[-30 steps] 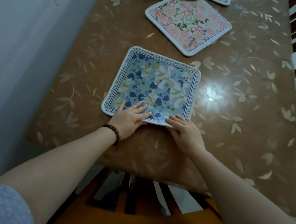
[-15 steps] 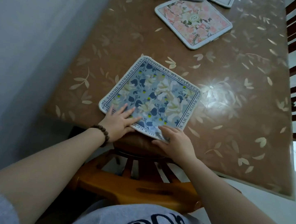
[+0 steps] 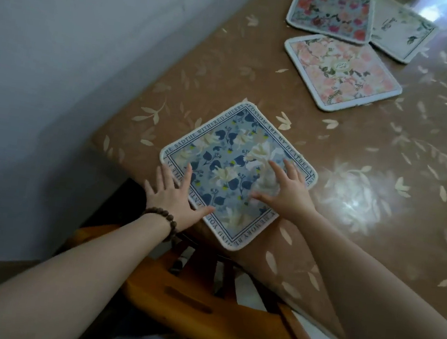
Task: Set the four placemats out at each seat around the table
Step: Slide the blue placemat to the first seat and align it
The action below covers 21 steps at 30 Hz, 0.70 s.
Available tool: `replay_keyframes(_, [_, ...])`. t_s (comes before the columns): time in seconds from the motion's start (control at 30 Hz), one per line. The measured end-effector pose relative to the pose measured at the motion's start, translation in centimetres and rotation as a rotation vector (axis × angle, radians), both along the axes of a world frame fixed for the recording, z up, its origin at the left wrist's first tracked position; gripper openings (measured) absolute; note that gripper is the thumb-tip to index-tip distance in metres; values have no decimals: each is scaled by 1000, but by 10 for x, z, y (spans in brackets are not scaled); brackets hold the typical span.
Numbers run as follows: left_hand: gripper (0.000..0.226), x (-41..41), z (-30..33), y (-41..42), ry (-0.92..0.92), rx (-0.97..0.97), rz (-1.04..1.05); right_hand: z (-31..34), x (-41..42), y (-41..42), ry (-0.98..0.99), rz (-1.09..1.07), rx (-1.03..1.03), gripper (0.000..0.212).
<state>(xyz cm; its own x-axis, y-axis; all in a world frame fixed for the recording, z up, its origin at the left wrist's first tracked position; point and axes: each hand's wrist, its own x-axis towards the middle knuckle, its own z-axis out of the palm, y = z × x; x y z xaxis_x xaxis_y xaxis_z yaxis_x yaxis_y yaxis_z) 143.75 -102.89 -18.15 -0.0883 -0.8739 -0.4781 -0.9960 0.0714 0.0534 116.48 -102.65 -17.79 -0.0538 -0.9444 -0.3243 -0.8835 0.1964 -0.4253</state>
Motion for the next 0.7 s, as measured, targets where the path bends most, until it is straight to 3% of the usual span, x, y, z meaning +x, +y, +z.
replay_keyframes(0.2, [119, -30, -16, 27, -8, 37, 46, -16, -33, -48, 135, 70, 10, 96])
replay_keyframes(0.43, [116, -32, -21, 30, 180, -17, 151, -26, -46, -68, 104, 49, 38, 96])
replay_keyframes(0.7, [118, -24, -15, 4, 352, -11, 121, -24, -46, -41, 152, -114, -19, 79])
